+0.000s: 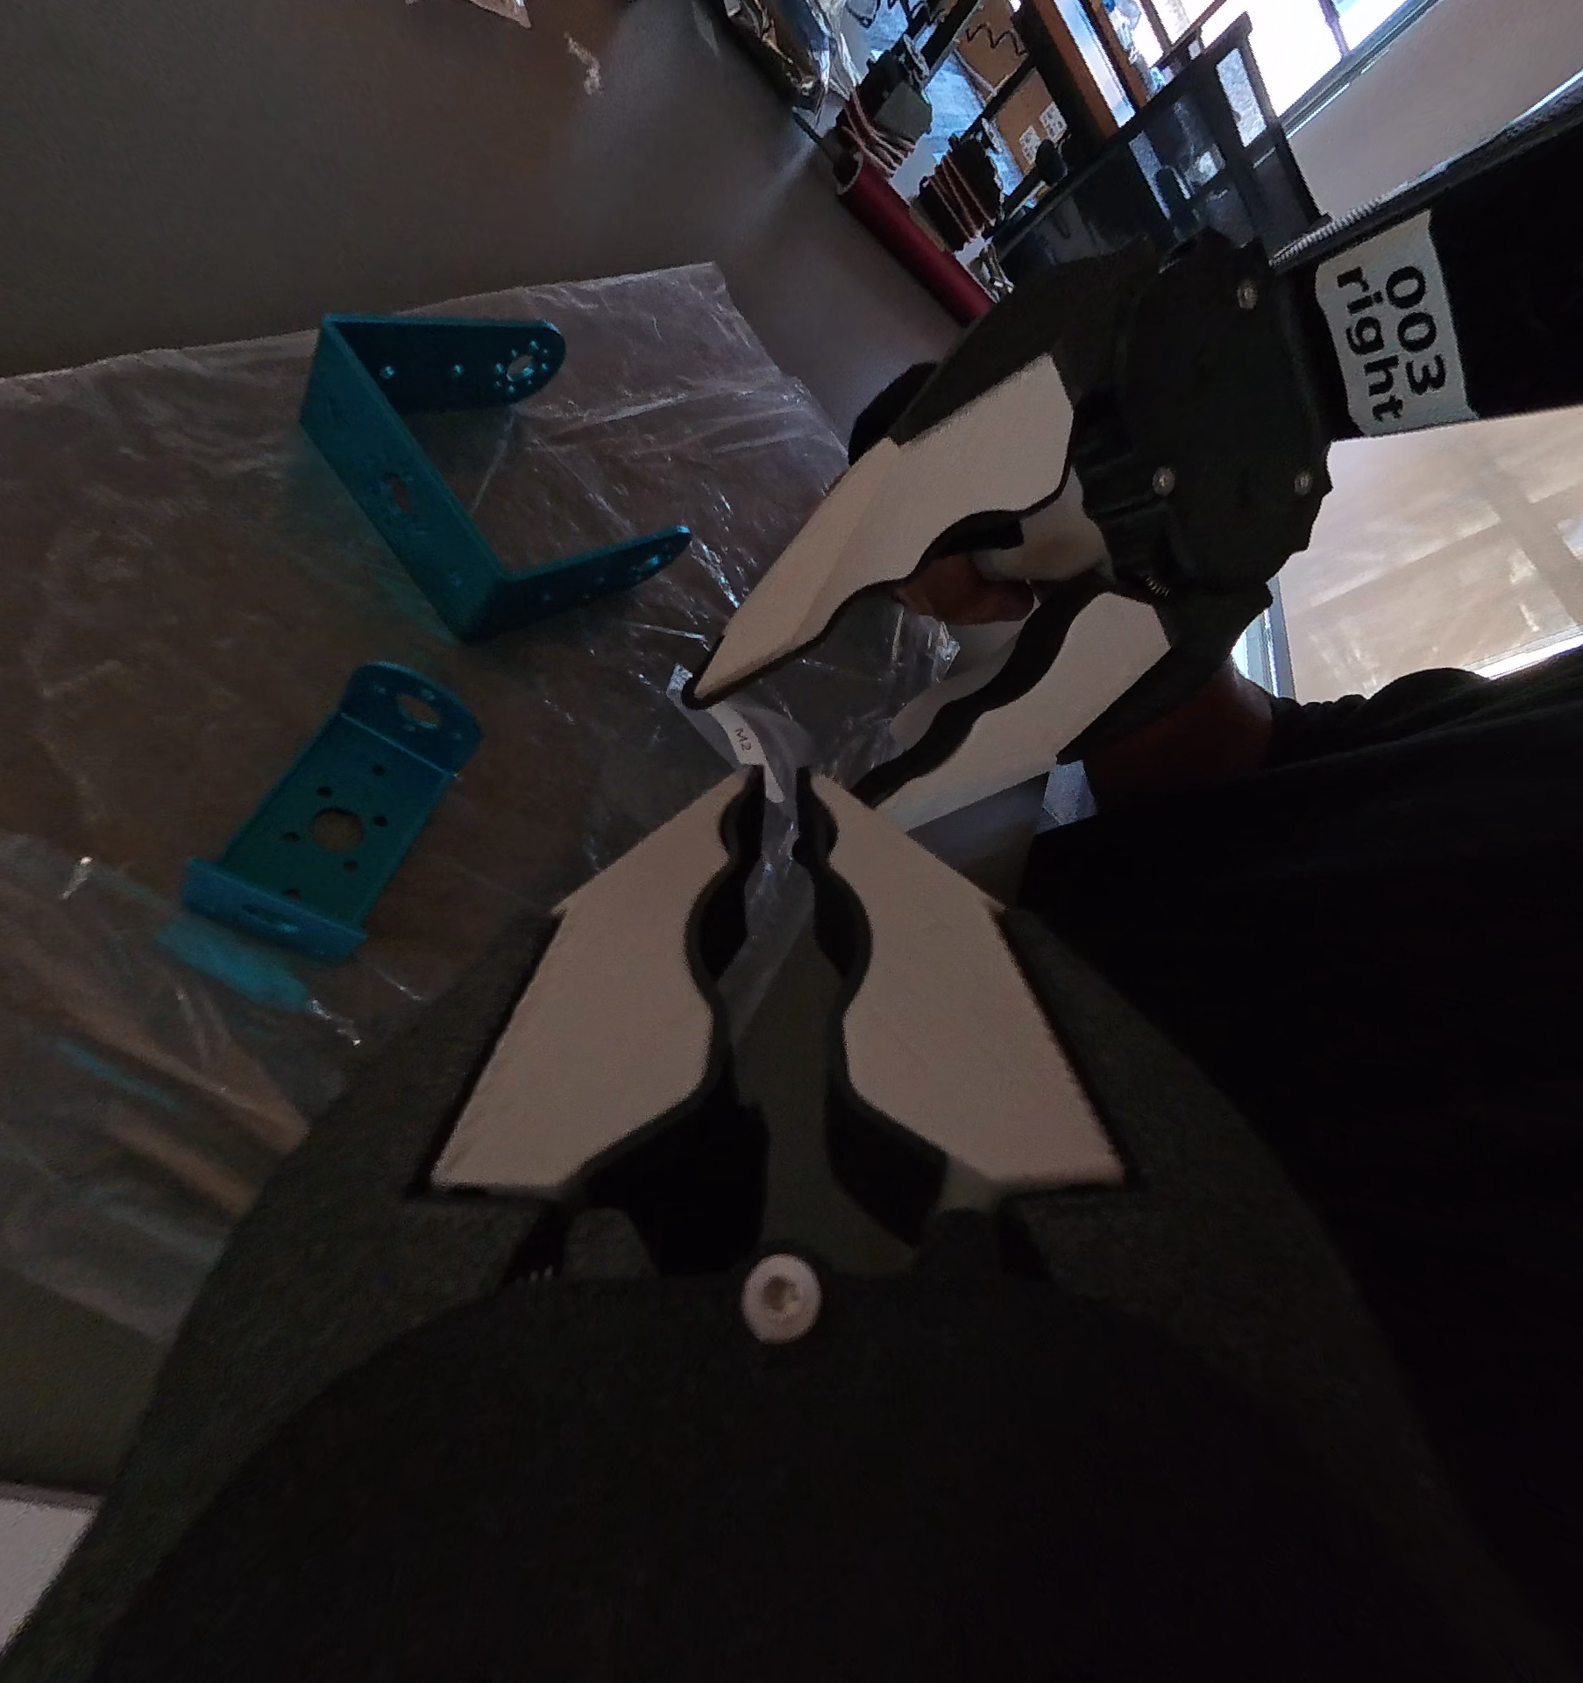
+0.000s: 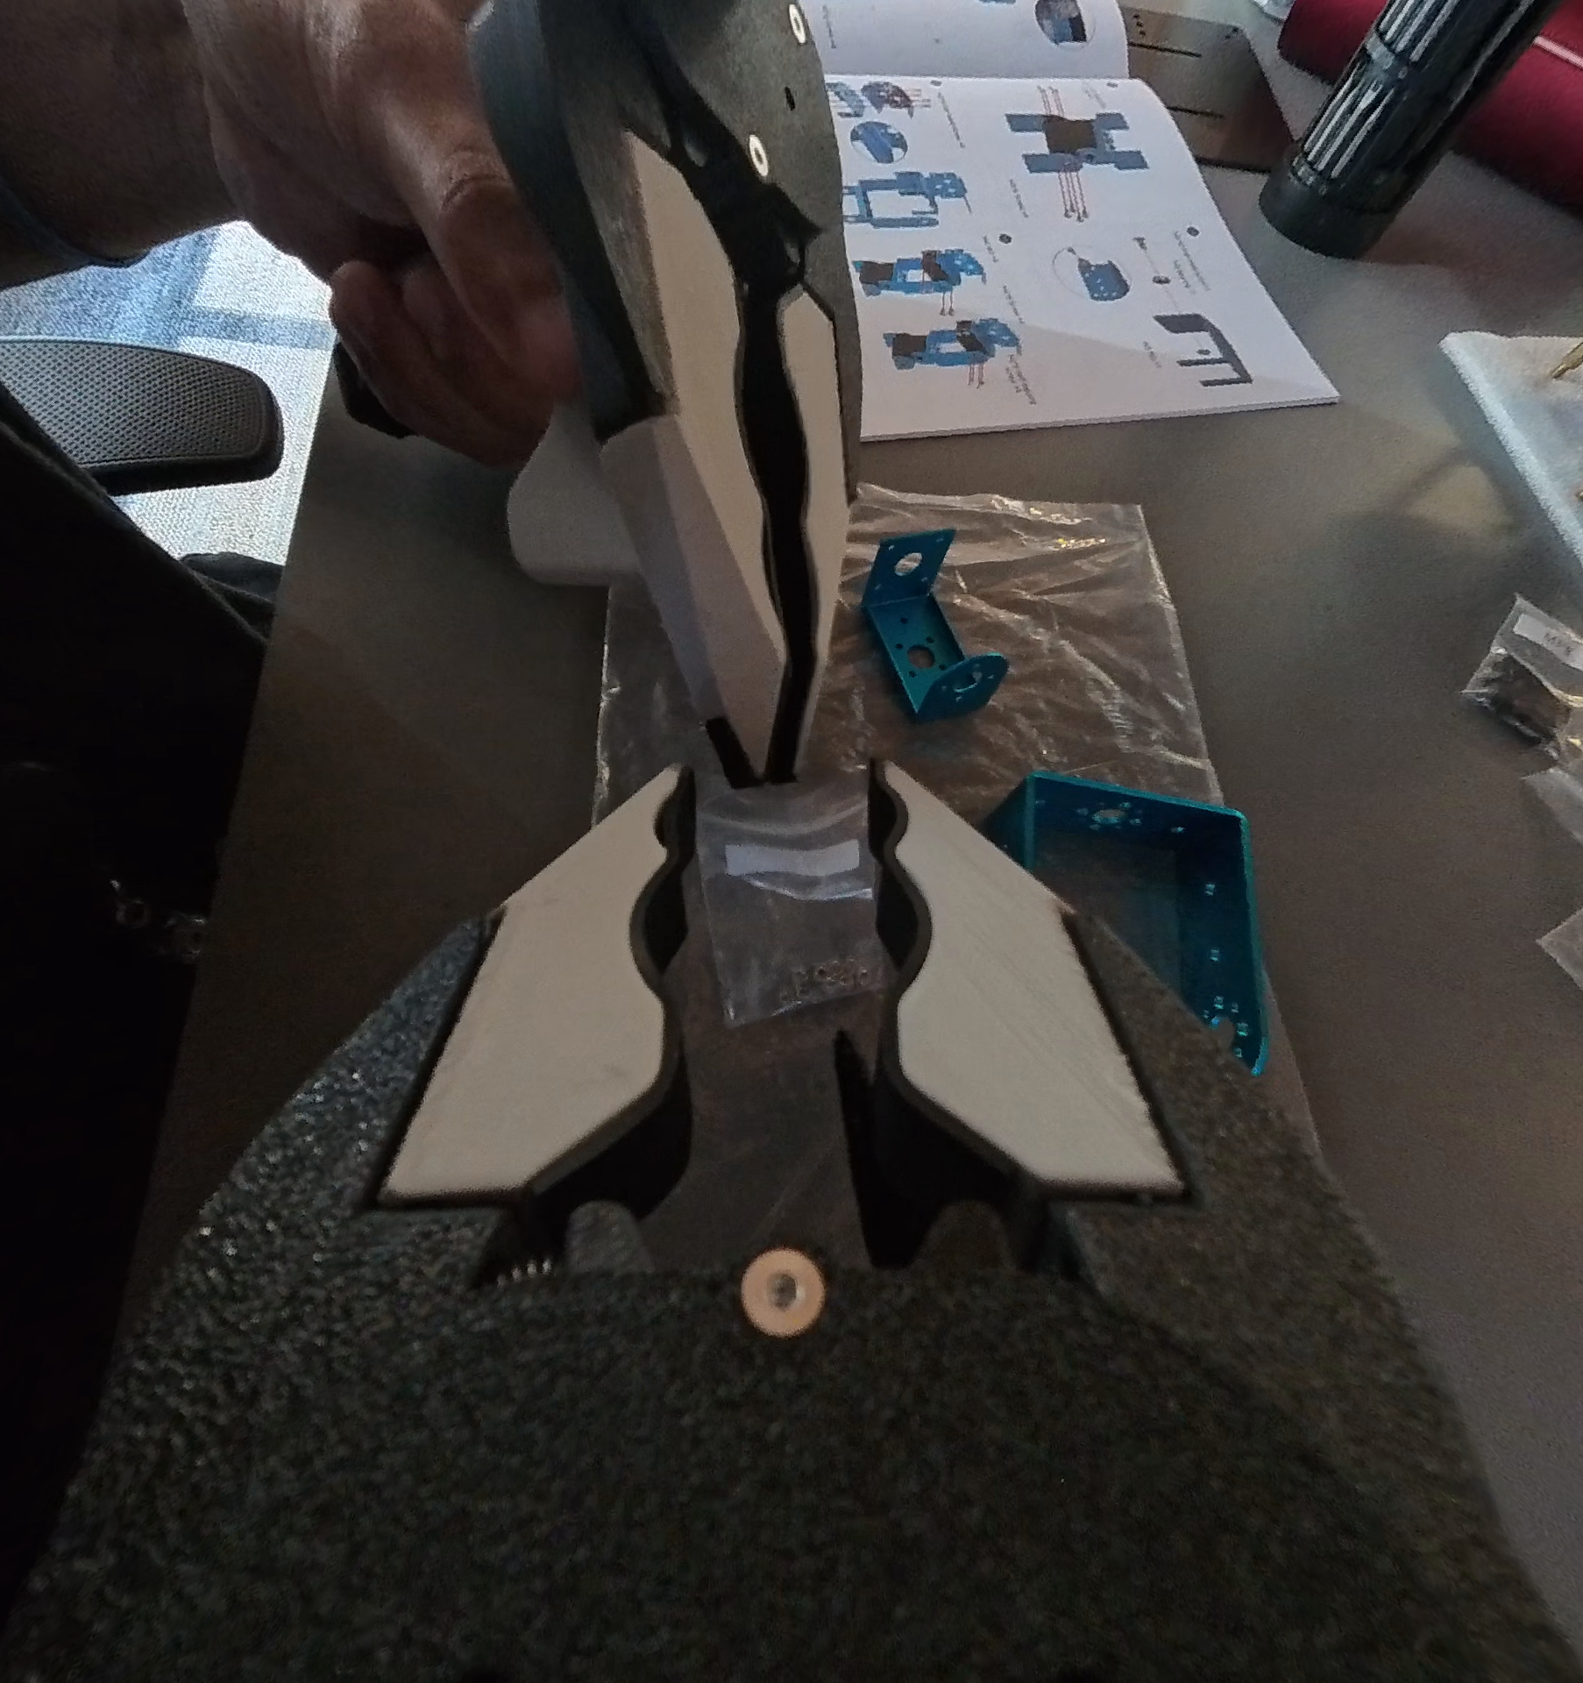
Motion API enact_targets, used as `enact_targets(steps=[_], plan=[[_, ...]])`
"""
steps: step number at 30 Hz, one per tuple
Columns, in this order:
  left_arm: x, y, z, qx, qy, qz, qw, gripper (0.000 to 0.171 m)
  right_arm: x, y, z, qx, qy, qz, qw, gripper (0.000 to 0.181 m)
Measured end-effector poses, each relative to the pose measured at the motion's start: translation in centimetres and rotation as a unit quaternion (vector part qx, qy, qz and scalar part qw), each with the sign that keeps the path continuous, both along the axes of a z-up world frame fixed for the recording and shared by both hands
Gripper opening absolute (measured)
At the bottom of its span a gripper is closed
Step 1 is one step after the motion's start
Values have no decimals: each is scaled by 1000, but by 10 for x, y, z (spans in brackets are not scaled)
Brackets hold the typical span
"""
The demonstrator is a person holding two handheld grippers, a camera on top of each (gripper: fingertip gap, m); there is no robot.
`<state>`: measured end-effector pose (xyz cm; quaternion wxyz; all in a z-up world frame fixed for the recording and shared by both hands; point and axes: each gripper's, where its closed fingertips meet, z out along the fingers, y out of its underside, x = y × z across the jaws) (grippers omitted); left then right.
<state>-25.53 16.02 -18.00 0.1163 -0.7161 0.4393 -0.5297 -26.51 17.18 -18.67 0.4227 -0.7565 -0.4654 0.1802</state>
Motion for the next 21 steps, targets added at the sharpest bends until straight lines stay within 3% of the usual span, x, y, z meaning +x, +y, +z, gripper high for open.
enact_targets(steps=[10, 15, 21], plan=[[4, -9, 1, -17, -15, -20, 1000, 0, -1, -1, 4, 8, 6, 4, 1000, 33], [6, -7, 3, -19, -20, -19, 999, 0, 12, -4, 14, 4, 23, -23, 999, 40], [10, -4, 8, -24, -34, -13, 999, 0, 20, -20, 10, -94, 61, -59, 992, 47]])
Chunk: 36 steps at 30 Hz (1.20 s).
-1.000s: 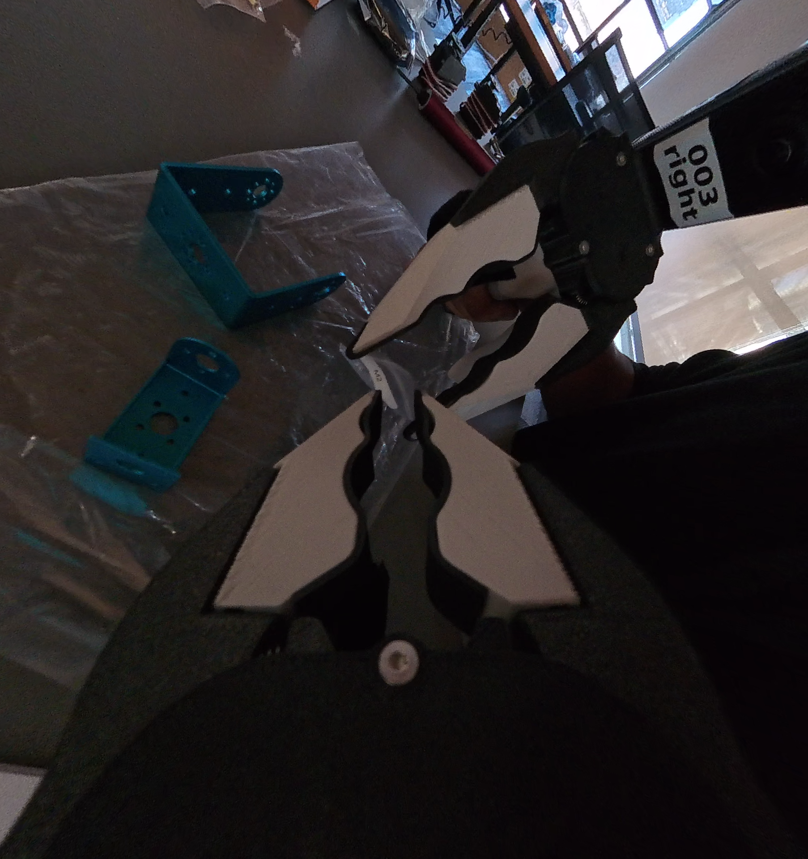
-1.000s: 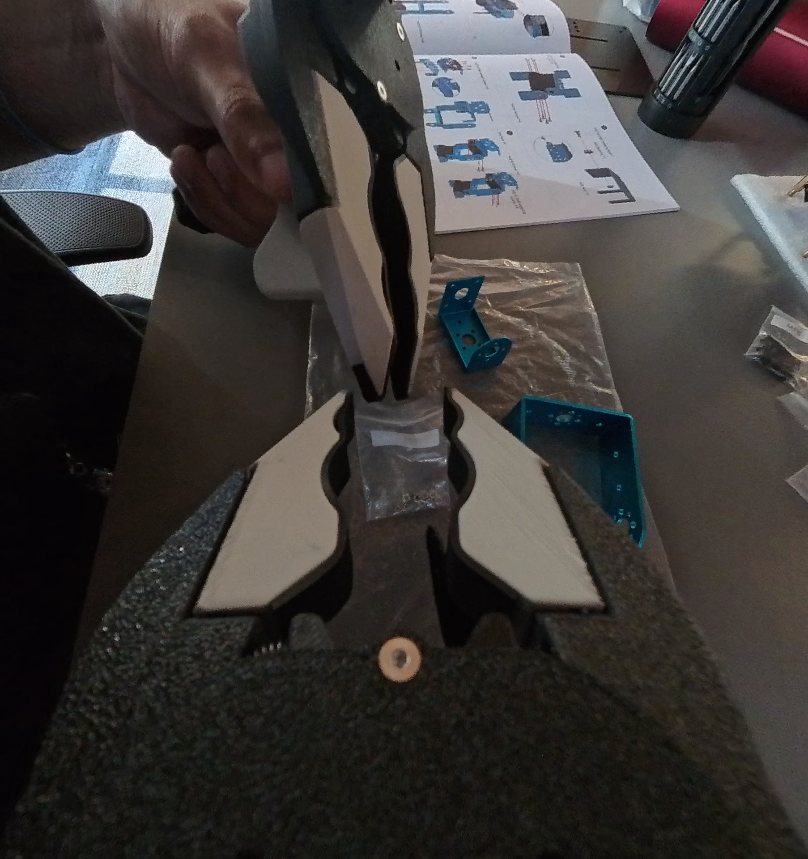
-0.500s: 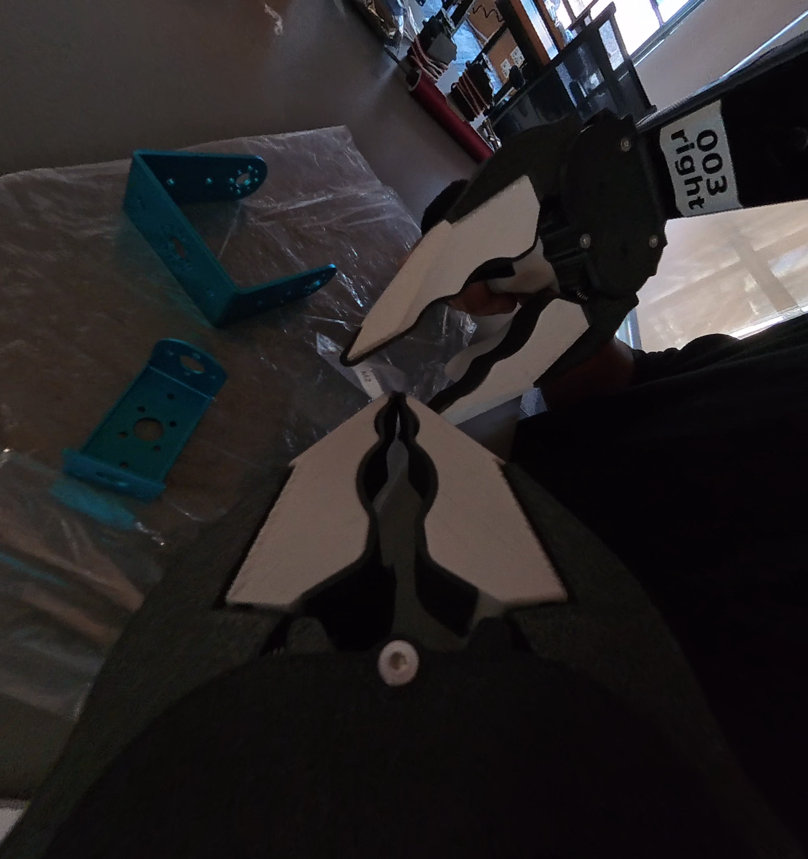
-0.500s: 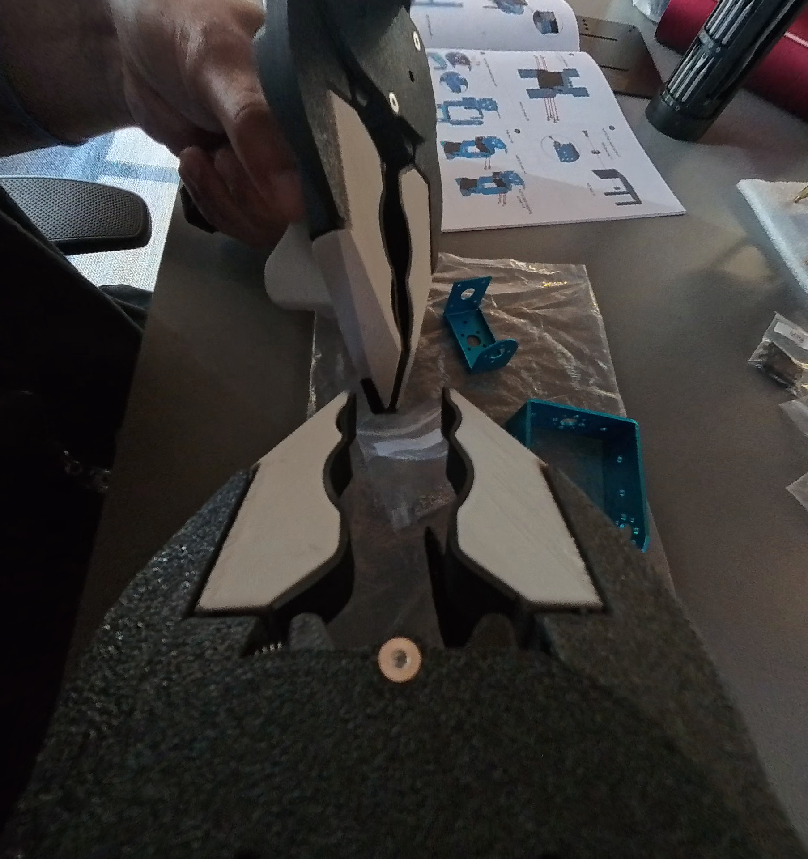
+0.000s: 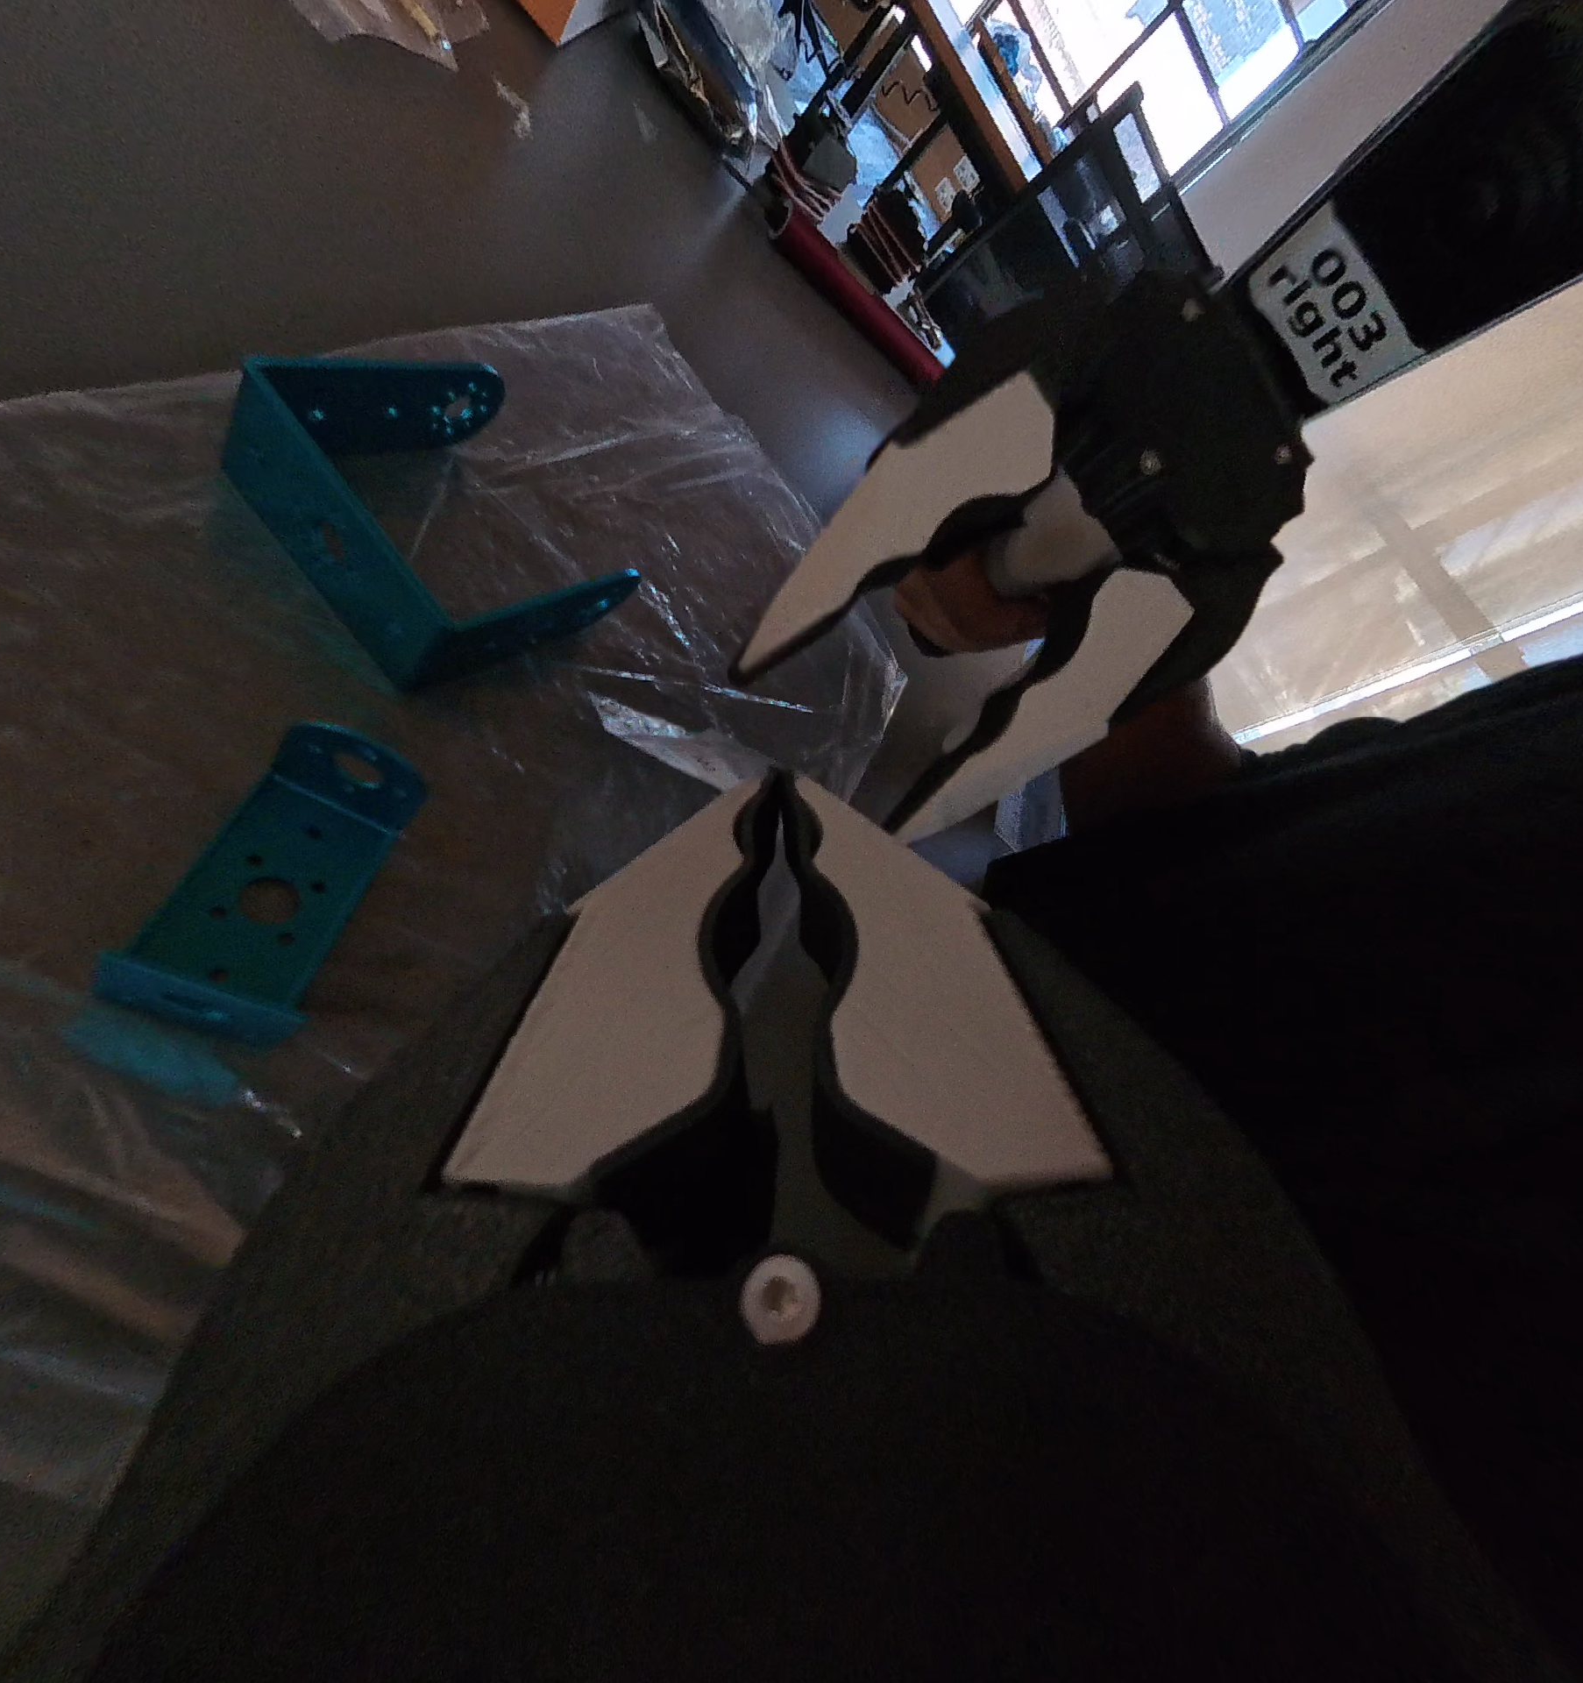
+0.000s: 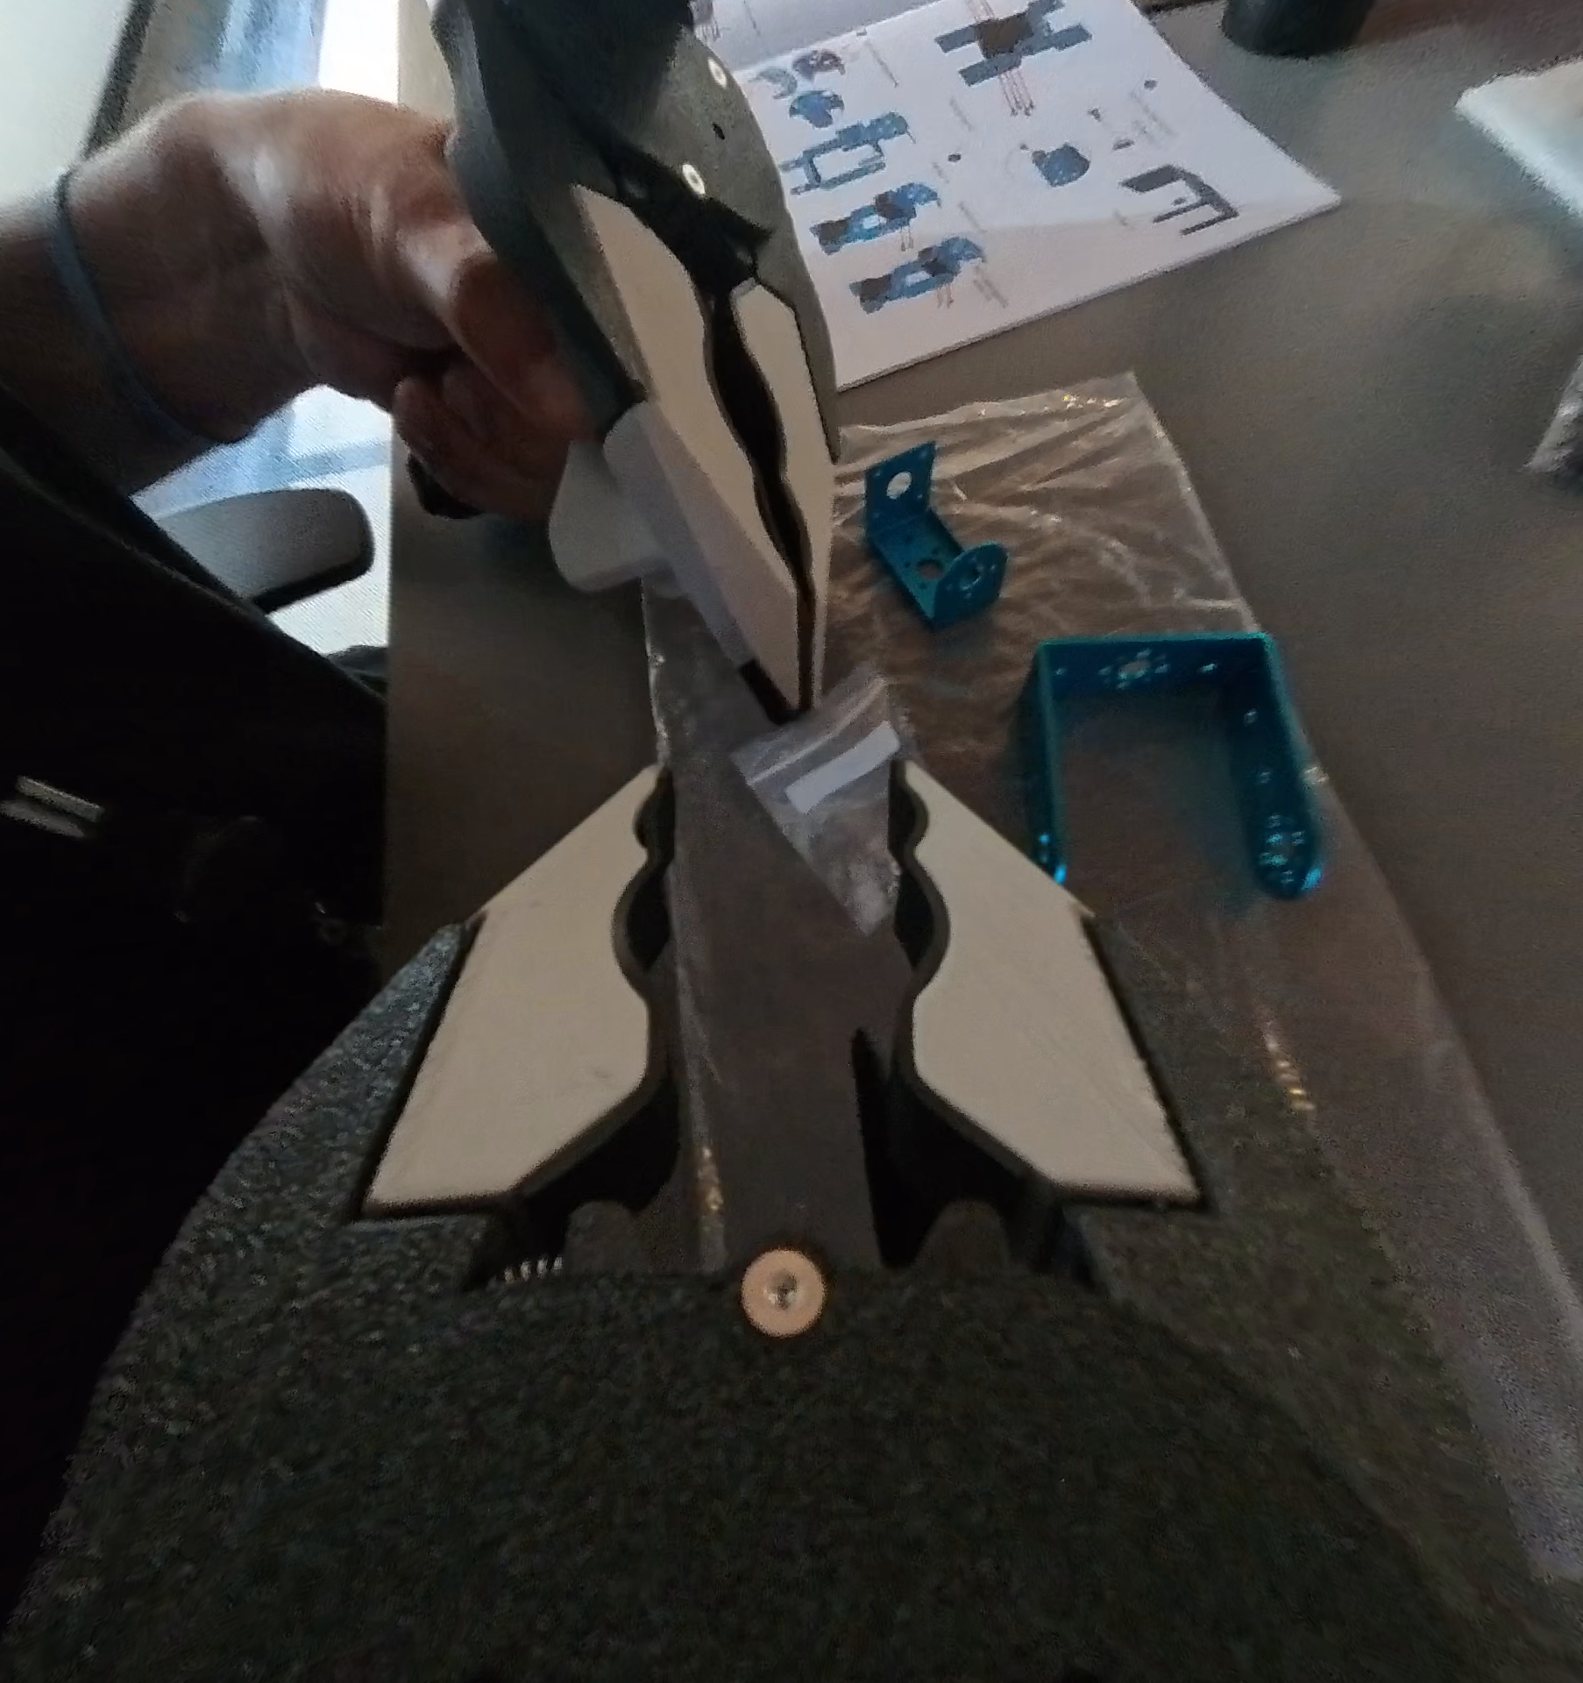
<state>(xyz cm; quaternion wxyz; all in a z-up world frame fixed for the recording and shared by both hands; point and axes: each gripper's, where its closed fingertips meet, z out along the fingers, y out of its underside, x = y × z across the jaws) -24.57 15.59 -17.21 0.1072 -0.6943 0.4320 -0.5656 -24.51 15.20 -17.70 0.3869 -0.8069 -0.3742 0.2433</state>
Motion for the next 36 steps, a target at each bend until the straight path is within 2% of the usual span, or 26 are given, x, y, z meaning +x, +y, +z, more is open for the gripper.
enact_targets(steps=[6, 11, 22, 29, 34, 36], plan=[[9, 0, 5, -4, -16, 1, 1000, 0, -12, -9, 4, -41, 73, 9, 996, 42], [13, 0, 11, -7, -30, 2, 1000, 0, -7, -5, 11, -55, 131, -5, 990, 34], [-2, 12, 4, -1, -3, 28, 1000, 0, -1, 4, -2, -75, 105, -35, 991, 33], [4, 6, -1, -15, -2, 22, 1000, 0, -13, 4, 2, -82, 131, -23, 988, 33], [6, 5, 8, -15, -17, 18, 1000, 0, -11, 2, 14, -92, 186, -21, 978, 34], [6, 5, 9, -13, -18, 17, 1000, 0, -12, -1, 19, -111, 218, -14, 970, 40]])
